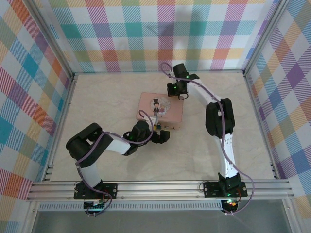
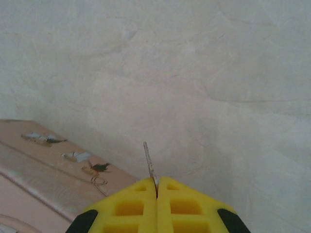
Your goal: Unlock the padlock with the key
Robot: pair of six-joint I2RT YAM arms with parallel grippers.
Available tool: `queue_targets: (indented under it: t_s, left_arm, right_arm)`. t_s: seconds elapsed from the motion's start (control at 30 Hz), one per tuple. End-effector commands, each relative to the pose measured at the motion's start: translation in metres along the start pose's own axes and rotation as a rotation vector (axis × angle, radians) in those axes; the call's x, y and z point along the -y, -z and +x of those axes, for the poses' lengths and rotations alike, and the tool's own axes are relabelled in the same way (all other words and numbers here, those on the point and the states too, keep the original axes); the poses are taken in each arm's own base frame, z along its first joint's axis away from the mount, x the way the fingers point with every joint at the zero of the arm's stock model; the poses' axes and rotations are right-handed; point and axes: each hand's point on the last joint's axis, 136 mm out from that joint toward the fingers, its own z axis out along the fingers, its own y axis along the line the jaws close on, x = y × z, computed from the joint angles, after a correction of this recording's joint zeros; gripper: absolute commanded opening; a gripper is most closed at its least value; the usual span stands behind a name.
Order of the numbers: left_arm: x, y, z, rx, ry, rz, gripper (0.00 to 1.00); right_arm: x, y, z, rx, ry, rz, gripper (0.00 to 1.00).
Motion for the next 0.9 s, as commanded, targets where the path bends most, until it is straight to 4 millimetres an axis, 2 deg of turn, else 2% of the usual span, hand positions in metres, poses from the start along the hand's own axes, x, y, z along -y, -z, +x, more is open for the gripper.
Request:
queue_targets:
  t_s: [0.0,0.33,0.5,0.57,0.7,0.87]
  left_arm:
    - [0.018,-0.007,-0.023,0.096,-0.086,0.061,1.0]
    - [0.037,-0.019,-0.031,0.181,-0.209,0.088,0.99]
    - [0.054,-0.023,-0.032,0.184,-0.231,0.166,0.9]
    - [0.055,-0.024,-0.034,0.189,-0.232,0.169,0.89]
    - [0.059,-0.027,-0.034,0.186,-0.242,0.194,0.81]
    - [0.046,-0.034,-0.037,0.222,-0.202,0.108,0.85]
  right_arm:
    - [-0.017,-0.007,0.016,-0.064,0.052,-0.041,0.0]
    - [-0.03,-0.018,0.043,-0.126,0.067,-0.062,0.0]
    - [-0.034,-0.021,0.055,-0.145,0.071,-0.066,0.0]
    - [-0.035,-0.023,0.059,-0.152,0.067,-0.067,0.0]
    - [-0.036,-0.025,0.066,-0.163,0.066,-0.069,0.0]
    - [-0.036,-0.024,0.072,-0.172,0.057,-0.073,0.0]
